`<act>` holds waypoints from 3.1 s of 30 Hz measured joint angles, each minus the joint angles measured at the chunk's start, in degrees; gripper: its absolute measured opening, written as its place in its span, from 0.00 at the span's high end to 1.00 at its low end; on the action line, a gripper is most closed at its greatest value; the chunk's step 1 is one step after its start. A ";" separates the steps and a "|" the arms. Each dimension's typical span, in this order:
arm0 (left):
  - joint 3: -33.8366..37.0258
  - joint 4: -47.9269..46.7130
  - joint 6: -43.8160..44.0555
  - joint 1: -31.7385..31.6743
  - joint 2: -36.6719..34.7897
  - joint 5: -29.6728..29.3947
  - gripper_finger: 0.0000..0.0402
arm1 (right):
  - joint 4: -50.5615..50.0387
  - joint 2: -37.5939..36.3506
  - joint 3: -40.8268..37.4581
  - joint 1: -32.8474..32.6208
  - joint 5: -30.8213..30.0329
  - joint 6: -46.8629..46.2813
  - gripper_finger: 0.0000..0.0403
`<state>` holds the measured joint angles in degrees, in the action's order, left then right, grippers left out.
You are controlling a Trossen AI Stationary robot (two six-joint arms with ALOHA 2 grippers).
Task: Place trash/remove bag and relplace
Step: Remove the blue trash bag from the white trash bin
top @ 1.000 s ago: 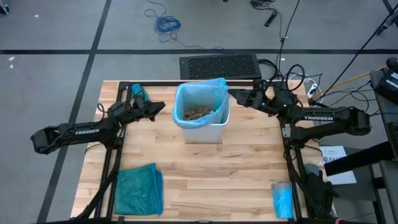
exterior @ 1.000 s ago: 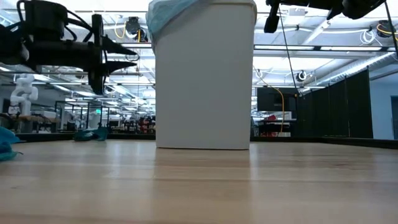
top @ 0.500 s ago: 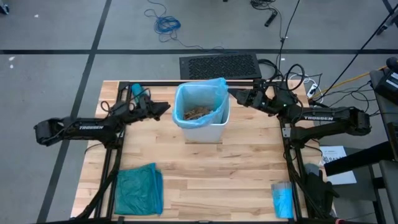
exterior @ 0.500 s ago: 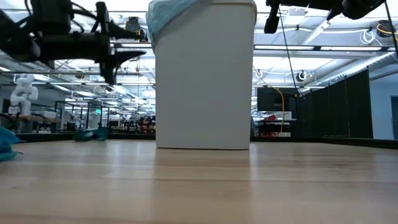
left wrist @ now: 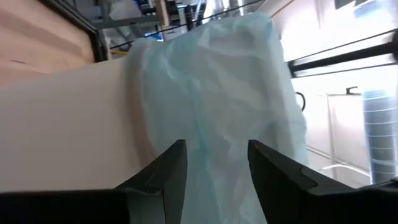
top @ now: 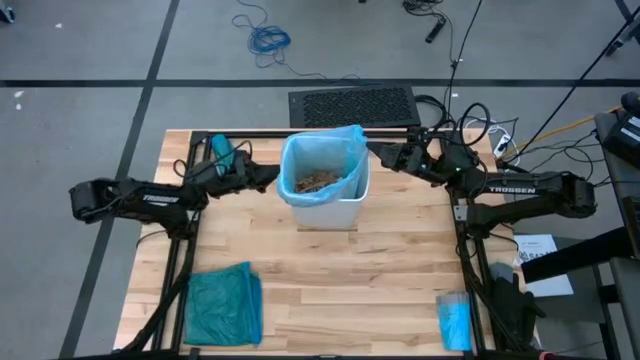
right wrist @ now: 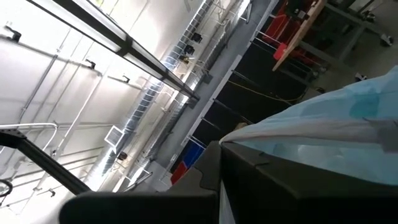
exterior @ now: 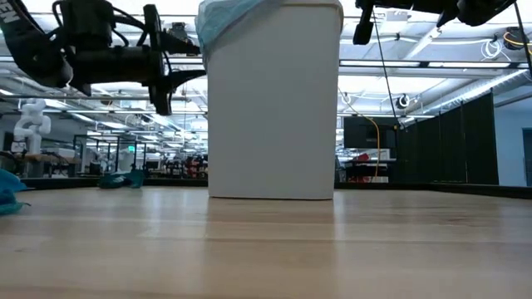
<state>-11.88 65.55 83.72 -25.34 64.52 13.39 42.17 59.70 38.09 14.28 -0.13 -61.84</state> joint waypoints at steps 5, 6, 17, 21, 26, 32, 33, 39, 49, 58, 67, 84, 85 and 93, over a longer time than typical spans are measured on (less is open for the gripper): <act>-2.12 0.52 -0.35 0.02 0.04 0.04 0.59 | -0.01 0.00 0.00 0.00 -0.01 0.00 1.00; -2.58 0.53 -0.75 0.02 0.04 0.07 0.59 | -0.03 0.00 0.00 0.00 0.01 -0.01 1.00; -5.31 -0.28 -3.63 -0.03 0.04 2.41 0.88 | -0.13 0.00 0.00 0.00 -0.01 -0.01 1.00; -5.31 -0.13 -3.63 -0.03 0.04 2.45 0.98 | -0.15 0.00 0.00 0.00 -0.03 0.00 1.00; -5.31 5.08 -3.43 -0.11 0.04 2.47 0.99 | -0.15 0.00 0.00 0.00 -0.01 -0.02 1.00; -5.34 9.31 -3.00 -0.14 -0.15 1.90 1.00 | -0.15 0.00 0.00 0.00 -0.01 -0.02 1.00; -5.42 9.40 -2.70 -0.14 -0.18 1.77 1.00 | -0.15 0.00 0.00 0.00 -0.01 -0.02 1.00; -9.09 10.81 -2.10 -0.14 -0.18 3.15 1.00 | 0.22 0.00 0.00 0.00 0.04 -0.26 1.00; -17.05 9.64 -3.22 -0.14 -0.18 5.95 1.00 | 2.61 -0.02 0.02 0.00 0.23 -0.26 1.00; -21.82 6.89 -4.14 -0.20 -0.12 5.99 1.00 | 5.04 0.00 0.02 -0.02 0.25 -0.49 1.00; -28.41 3.11 -5.04 -3.41 -0.12 5.90 1.00 | 11.93 -0.02 0.04 -0.02 0.05 -0.07 1.00; -31.96 -2.32 -5.16 -4.81 0.01 5.84 1.00 | 12.14 -0.02 0.04 0.65 -0.01 0.55 1.00; -31.96 -2.32 -5.16 -4.81 0.01 5.83 1.00 | 12.14 -0.02 0.04 0.80 0.02 0.54 1.00; -31.96 -2.24 -4.89 -4.82 0.01 6.08 1.00 | 11.20 -0.02 0.04 1.16 0.20 0.70 1.00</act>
<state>-43.83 63.30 78.84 -30.16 64.53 19.47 53.36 59.68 38.13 15.44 0.06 -61.15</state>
